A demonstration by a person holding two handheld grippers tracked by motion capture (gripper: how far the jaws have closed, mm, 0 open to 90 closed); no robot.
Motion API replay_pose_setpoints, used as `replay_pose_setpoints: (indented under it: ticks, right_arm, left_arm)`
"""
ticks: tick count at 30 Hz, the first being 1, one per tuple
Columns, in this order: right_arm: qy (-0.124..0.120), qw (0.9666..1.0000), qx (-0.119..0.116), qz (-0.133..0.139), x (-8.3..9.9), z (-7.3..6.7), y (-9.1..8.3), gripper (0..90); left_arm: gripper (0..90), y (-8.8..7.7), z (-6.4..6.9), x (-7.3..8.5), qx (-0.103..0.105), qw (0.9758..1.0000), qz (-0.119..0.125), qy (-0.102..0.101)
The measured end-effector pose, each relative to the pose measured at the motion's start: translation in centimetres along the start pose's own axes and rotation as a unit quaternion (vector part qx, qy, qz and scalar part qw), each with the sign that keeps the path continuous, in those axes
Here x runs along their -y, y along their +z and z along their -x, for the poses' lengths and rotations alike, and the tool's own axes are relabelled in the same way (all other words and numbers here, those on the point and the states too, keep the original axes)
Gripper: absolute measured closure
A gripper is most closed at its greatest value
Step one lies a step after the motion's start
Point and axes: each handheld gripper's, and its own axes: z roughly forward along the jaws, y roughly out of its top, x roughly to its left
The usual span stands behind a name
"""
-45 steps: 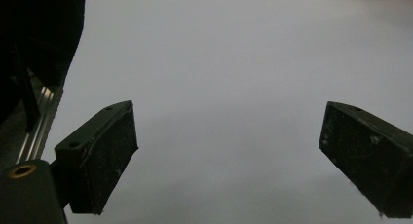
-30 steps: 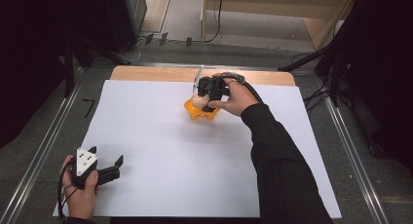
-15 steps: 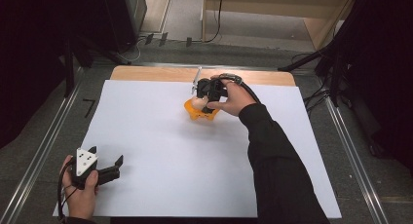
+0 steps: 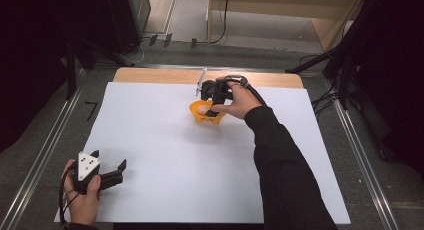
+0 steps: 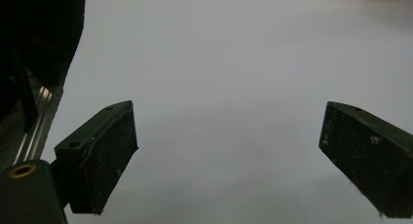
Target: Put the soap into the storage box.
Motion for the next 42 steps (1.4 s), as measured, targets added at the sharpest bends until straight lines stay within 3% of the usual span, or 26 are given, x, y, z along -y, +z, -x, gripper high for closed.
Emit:
replay_pose_setpoints:
  ticks: [12,17,19,29,33,42]
  right_arm:
    - [0.016,0.9998,0.006,0.007,1.2,0.0,-1.2,28.3]
    - [0.034,0.9994,0.005,0.008,1.8,-0.4,-1.7,27.7]
    - [0.029,0.9995,0.007,0.006,2.1,-0.4,-1.8,27.8]
    - [0.071,0.9973,0.005,0.02,4.2,-0.7,-2.5,28.6]
    - [0.094,0.9952,0.004,0.025,5.0,-0.7,-2.8,23.0]
    - [0.12,0.9922,0.002,0.036,6.8,-1.1,-3.1,19.3]
  left_arm:
    - [6.9,0.0,0.0,0.0,-0.001,1.0,0.0,0.0]
    - [6.9,0.0,0.0,0.0,-0.002,1.0,-0.001,0.0]
    - [6.9,0.0,0.1,0.0,-0.002,1.0,-0.001,0.001]
    - [7.0,0.0,0.1,0.0,-0.002,1.0,-0.001,0.001]
    - [6.9,0.1,0.1,0.0,-0.003,1.0,-0.002,0.003]
    - [7.0,0.0,0.1,0.0,-0.004,1.0,-0.003,0.004]
